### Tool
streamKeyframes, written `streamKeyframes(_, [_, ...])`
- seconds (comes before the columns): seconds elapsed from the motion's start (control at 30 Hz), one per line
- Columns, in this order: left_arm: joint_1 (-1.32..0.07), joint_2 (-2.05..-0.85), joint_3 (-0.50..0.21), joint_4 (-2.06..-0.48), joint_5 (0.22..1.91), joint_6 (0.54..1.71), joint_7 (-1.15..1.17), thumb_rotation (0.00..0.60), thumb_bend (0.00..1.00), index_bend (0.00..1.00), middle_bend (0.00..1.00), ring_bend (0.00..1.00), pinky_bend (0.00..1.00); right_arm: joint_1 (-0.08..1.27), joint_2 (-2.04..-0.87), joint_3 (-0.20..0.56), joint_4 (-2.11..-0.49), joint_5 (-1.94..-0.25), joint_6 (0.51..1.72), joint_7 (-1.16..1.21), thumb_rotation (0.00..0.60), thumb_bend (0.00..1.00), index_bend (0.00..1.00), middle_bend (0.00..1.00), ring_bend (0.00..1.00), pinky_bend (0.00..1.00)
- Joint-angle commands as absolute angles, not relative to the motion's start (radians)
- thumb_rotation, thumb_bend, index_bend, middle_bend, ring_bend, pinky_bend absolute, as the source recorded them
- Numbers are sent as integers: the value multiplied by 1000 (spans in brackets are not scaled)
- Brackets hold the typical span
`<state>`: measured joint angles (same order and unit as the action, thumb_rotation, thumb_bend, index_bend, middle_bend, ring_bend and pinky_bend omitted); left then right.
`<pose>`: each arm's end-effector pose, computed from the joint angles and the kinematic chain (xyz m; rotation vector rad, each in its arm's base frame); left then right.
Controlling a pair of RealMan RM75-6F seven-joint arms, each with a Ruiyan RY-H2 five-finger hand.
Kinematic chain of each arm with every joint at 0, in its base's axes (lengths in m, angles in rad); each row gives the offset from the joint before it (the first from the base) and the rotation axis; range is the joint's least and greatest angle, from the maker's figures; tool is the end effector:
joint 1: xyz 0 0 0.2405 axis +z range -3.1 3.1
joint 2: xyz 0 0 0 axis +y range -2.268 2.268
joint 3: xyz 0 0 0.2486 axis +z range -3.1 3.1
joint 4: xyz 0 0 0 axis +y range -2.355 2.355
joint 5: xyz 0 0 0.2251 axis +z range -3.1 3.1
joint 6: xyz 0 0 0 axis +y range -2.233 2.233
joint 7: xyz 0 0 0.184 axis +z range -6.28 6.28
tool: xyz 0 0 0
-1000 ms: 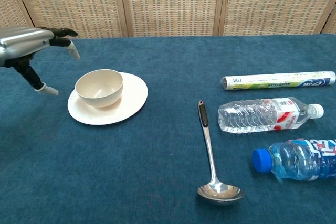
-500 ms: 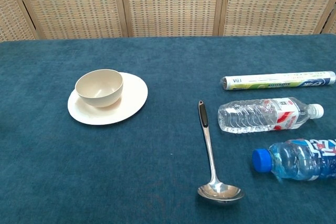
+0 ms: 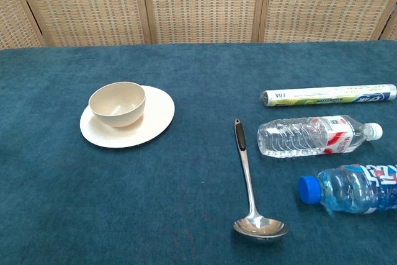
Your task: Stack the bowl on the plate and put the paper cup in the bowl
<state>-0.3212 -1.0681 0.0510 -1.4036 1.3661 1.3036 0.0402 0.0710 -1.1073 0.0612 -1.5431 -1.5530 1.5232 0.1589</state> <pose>-0.3481 0.2845 0.1607 -1.5684 -0.7469 -0.6164 -0.3155 -0.2206 0.1574 1.3654 -0.9136 1.0154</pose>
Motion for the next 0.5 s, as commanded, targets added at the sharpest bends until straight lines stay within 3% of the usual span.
streamKeyframes(0.03, [-309,-1095,43,-1340,1334,1262,3,600,233,430,0,0,0,70,-1106,62,-1544,-1552,1525,161,600,142,9,0,0,0])
streamKeyframes(0.5, [-307,-1182,28,-1195,1310,1151,-51,600,288,433,0,0,0,70,-1105,61,-1544,-1554,1525,167,600,142,9,0,0,0])
